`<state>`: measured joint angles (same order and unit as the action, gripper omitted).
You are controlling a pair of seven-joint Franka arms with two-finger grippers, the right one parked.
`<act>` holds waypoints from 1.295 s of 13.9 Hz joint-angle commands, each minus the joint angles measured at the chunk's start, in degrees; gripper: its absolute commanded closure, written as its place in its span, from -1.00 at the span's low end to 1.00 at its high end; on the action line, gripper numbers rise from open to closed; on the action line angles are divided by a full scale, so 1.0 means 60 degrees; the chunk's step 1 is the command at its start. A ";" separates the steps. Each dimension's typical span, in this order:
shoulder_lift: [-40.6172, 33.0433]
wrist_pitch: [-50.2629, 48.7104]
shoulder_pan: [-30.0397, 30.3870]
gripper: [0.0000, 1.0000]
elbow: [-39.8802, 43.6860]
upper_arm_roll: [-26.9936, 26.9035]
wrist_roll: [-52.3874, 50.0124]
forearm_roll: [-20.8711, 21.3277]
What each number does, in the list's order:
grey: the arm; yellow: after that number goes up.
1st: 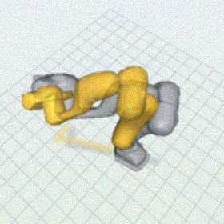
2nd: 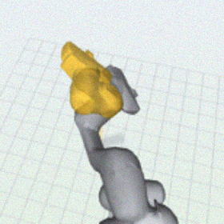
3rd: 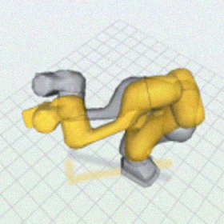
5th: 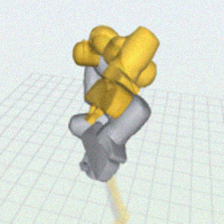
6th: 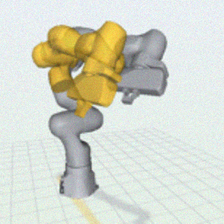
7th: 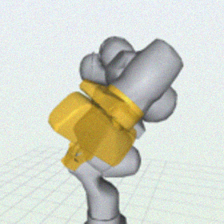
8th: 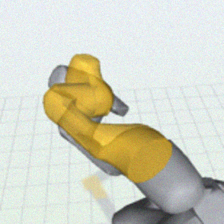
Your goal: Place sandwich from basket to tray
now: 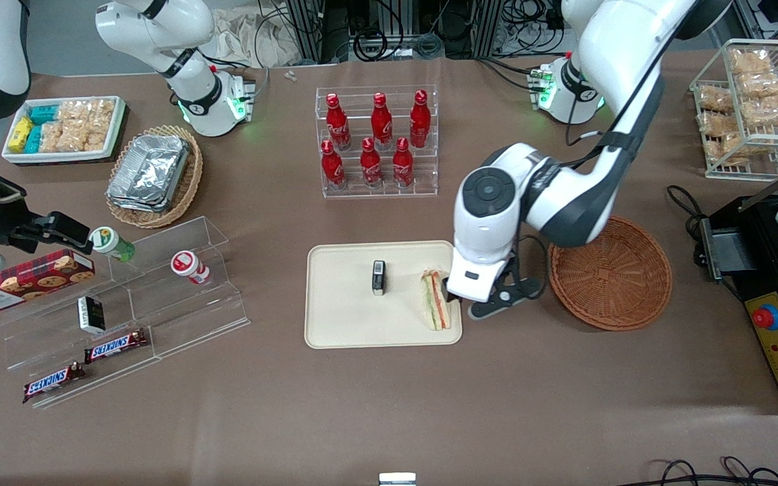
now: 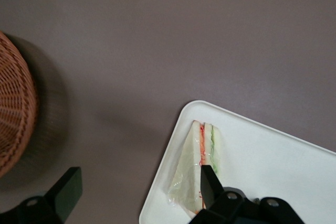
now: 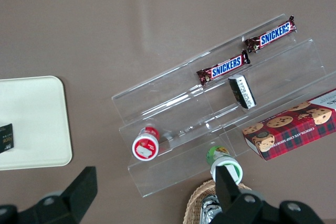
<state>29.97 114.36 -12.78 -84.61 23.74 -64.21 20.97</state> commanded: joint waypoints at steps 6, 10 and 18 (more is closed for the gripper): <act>-0.2428 -0.1395 0.1222 -1.00 -0.0969 -0.0993 0.4849 -0.2422; -0.4258 -0.1321 0.1265 -1.00 -0.2608 -0.2590 0.7735 -0.3609; -0.4792 -0.2492 0.1265 -1.00 -0.2309 -0.4001 1.1181 -0.3568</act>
<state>-0.32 102.05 -5.08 -102.44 -0.25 -1.00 -0.23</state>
